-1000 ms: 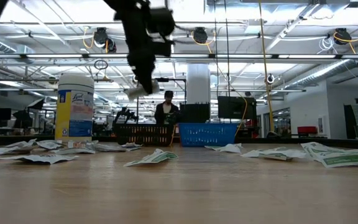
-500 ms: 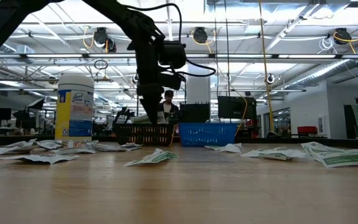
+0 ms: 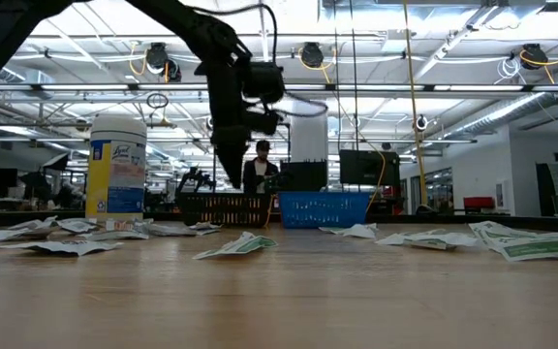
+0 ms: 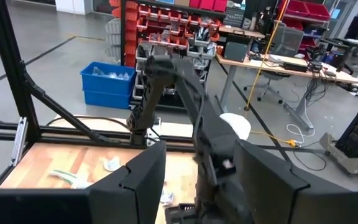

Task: Pick & Place First Aid Supplies
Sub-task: Put the green bandage pack into the black basket

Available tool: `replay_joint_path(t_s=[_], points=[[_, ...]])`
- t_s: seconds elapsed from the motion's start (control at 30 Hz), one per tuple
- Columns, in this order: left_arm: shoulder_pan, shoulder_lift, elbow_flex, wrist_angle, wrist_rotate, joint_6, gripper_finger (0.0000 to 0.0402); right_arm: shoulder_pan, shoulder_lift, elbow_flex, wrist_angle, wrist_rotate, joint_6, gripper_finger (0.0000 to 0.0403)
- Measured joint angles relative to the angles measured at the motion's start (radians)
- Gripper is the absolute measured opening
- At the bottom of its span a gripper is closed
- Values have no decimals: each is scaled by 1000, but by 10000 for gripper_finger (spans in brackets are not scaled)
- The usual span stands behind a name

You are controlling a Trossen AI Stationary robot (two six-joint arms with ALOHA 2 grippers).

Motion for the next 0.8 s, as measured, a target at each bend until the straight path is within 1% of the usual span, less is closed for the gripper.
replay_joint_path(t_s=[0.1, 0.2, 0.27, 0.37, 0.47, 0.57, 0.63, 0.7, 0.8], points=[[14, -65, 0, 38, 91, -45, 239, 0, 0, 0, -32, 1, 2, 184], [46, -146, -16, 126, 203, -95, 242, 0, 0, 0, -70, 3, 3, 186], [63, -218, -52, 212, 263, -121, 239, 0, 2, 0, -83, 4, 3, 187], [73, -339, -138, 358, 318, -146, 229, -1, 4, 0, -111, 6, 21, 185], [70, -471, -249, 517, 355, -184, 216, -2, 9, 0, -132, 6, 45, 183], [49, -603, -351, 658, 371, -228, 206, -2, 13, -1, -154, 7, 61, 184], [27, -681, -405, 714, 371, -252, 202, -2, 20, -1, -145, 7, 79, 186], [1, -742, -433, 753, 372, -254, 201, -2, 23, -1, -143, 7, 100, 187], [-41, -818, -436, 771, 371, -247, 200, -2, 41, -1, -123, 6, 136, 186]])
